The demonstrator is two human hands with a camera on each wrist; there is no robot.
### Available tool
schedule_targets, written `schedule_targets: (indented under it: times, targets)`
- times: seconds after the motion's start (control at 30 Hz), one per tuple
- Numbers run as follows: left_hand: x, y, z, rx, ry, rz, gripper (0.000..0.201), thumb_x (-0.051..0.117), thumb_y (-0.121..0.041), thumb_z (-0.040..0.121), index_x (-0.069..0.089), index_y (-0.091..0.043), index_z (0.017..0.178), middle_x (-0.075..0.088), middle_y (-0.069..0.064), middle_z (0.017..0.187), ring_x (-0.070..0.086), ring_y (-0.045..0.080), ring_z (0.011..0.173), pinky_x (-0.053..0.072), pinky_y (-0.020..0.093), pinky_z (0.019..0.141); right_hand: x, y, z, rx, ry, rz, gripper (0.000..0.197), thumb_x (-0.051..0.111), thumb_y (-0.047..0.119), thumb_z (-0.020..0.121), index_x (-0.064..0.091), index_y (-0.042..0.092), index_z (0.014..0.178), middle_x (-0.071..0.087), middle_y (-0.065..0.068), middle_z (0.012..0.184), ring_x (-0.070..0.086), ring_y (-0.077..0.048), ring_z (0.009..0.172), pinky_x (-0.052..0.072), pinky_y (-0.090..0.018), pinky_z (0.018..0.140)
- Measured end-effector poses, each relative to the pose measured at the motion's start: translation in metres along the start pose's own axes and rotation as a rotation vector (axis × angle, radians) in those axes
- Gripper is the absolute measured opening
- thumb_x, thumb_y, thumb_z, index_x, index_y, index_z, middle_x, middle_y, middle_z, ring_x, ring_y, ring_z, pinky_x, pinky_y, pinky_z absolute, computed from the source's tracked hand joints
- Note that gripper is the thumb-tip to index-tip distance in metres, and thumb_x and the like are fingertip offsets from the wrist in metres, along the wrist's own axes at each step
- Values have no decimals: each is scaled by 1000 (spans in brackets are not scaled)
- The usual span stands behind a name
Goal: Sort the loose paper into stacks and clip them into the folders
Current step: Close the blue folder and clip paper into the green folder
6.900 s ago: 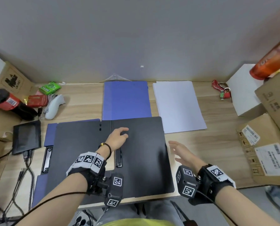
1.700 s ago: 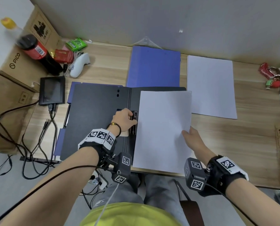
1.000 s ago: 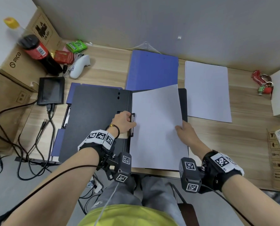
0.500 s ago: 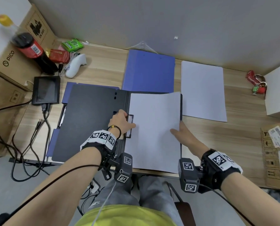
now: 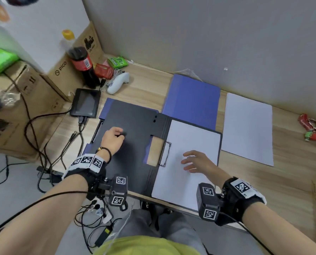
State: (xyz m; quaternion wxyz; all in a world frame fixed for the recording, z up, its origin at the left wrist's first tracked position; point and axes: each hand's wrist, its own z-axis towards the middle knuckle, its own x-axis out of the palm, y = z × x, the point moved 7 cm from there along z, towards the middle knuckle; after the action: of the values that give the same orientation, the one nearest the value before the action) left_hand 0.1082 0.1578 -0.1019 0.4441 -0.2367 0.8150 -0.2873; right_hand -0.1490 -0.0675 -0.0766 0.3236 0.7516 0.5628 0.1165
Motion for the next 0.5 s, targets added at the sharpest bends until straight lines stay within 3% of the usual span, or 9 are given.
schedule_targets:
  times: [0.17, 0.3, 0.43, 0.5]
  targets:
    - [-49, 56, 4, -148, -111, 105, 40, 63, -12, 82, 62, -15, 121, 59, 16, 126, 53, 35, 120, 37, 36, 107, 34, 5, 18, 30, 57, -16, 25, 54, 16, 92, 57, 15, 117, 63, -6, 106, 63, -19, 81, 49, -27, 73]
    - [-51, 67, -1, -167, -37, -121, 44, 60, -5, 83, 54, -9, 127, 57, 15, 131, 54, 30, 121, 38, 38, 108, 48, -3, 32, 73, 53, 49, 28, 57, 15, 91, 51, 21, 118, 60, -4, 104, 61, -20, 88, 50, -27, 73]
    - [-61, 58, -6, -179, -1, -235, 44, 67, -10, 82, 54, -21, 122, 61, 13, 121, 61, 30, 109, 44, 39, 102, 56, -8, 45, 115, 35, 188, 20, 60, 25, 86, 53, 19, 103, 57, -5, 93, 59, -20, 83, 45, -31, 75]
    - [-67, 43, -12, -144, 95, -264, 42, 69, -7, 80, 56, -22, 118, 67, 14, 114, 66, 31, 100, 50, 44, 97, 56, -7, 49, 156, 24, 234, 15, 58, 28, 90, 54, 16, 99, 56, -6, 97, 58, -23, 93, 44, -33, 81]
